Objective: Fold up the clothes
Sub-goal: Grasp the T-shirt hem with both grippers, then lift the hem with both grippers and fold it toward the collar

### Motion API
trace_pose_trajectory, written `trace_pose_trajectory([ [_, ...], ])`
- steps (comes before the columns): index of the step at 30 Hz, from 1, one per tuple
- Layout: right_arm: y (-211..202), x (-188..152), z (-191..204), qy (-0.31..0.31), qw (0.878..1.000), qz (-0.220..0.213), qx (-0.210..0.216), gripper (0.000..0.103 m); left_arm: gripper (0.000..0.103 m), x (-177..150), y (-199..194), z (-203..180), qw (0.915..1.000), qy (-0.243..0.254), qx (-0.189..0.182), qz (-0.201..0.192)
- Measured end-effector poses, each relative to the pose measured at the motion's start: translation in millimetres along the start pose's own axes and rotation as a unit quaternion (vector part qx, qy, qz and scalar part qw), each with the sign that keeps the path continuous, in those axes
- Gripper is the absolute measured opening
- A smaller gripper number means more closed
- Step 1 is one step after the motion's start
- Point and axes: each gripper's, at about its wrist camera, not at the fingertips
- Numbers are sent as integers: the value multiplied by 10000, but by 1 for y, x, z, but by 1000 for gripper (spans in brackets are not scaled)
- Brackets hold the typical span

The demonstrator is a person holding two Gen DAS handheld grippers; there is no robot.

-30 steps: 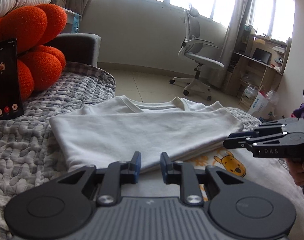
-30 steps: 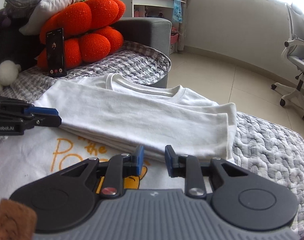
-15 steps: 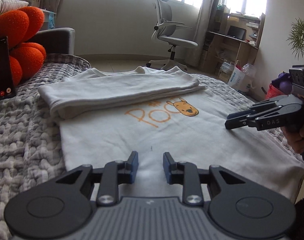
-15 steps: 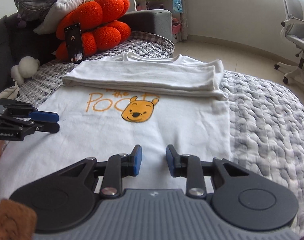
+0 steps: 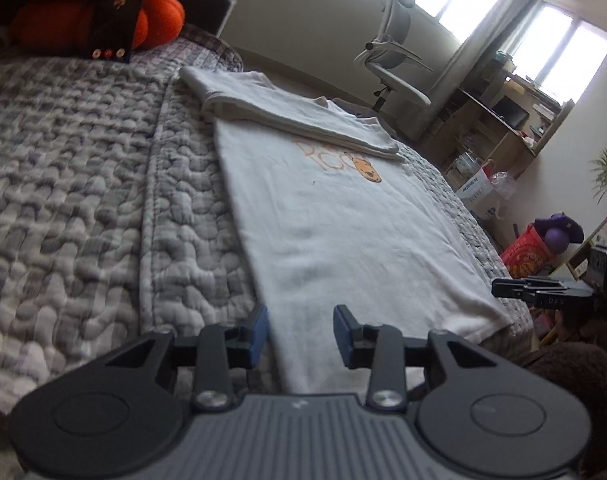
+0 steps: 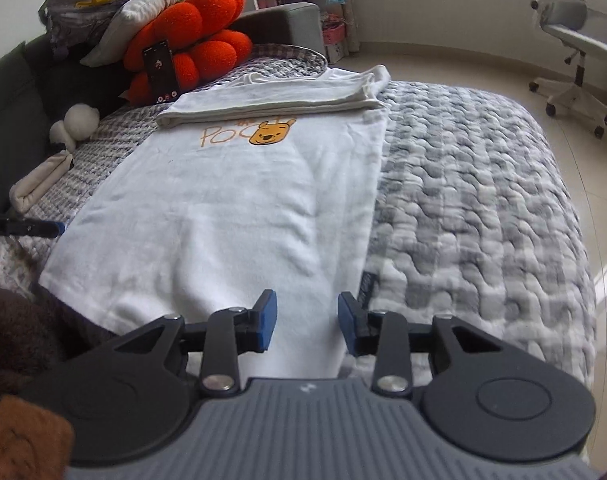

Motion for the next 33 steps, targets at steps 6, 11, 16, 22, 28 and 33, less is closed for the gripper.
trace_pose_trajectory([
  [6,-24,-10,-34,1441,9889,289,-214,38,39,-16,-8,19,9945,-969,-114,376],
  [11,-29,-20,-50,2403,9702,323,22,39,37,-30,1,26,9862,-1560,-346,432],
  [16,-21,-25,-56,2988,9538,194,231,37,21,-35,10,24,9832,-1695,-417,534],
  [22,-27,-18,-49,2765,9607,163,180,7,8,-24,-9,8,9852,-1594,-604,187],
  [28,-38,-5,-43,2386,9709,11,218,6,7,-7,-22,-4,9877,-1387,-721,-7],
  [33,-21,-23,-54,2487,9681,310,78,6,8,-22,-4,10,9877,-1428,-549,335],
])
Point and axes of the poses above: each gripper's, at about its wrist camera, not at the fingertips, and y roughly the way its jaws point, z to its left, x to its top, and after that the axes turned 15 degrees about -z, right-handed
